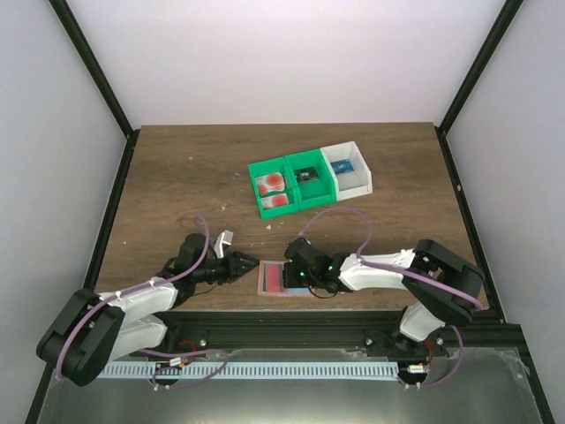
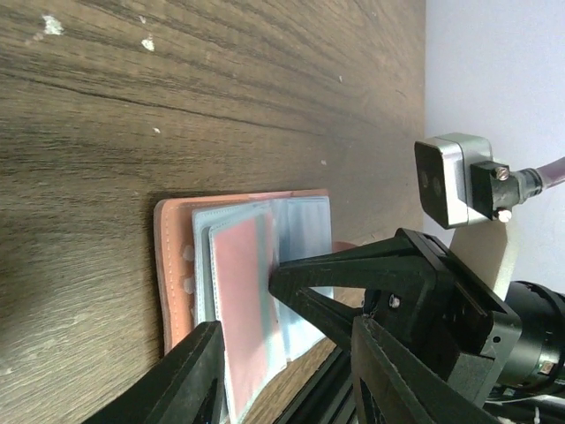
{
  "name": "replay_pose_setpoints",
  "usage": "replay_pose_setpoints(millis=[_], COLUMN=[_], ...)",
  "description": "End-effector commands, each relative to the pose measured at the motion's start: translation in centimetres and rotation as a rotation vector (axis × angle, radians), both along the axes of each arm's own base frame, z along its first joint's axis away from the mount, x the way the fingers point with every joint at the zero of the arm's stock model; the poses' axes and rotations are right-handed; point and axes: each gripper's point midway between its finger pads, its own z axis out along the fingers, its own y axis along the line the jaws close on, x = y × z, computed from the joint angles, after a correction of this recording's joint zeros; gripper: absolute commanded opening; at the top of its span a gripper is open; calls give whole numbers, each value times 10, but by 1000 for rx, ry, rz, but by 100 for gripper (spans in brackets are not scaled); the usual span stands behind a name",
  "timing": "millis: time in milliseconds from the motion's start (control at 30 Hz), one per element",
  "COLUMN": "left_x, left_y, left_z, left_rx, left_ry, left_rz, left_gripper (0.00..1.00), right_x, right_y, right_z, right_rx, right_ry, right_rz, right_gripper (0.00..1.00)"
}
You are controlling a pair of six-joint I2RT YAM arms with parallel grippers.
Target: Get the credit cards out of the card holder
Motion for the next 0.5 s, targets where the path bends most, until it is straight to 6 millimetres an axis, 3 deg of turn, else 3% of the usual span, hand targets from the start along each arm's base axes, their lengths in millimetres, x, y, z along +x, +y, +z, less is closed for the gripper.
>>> replay_pose_setpoints(millis=[0,133,467], left_x=[-1,-4,-7], left_y=[-6,-16,-30], left_z=[5,4,-12], left_rx=[-22,-35,-37], left_ry=[-43,-37,-2], left_rz=[-10,-26,-63], left_gripper=[43,47,47], right_x=[-13,-15,-17], right_y=[-16,-15,-14], right_z=[-22,-24,-26], right_rx=[-35,-23,-9], right_ry=[37,41,51], right_rz=[-6,-3,0], right_gripper=[1,1,1])
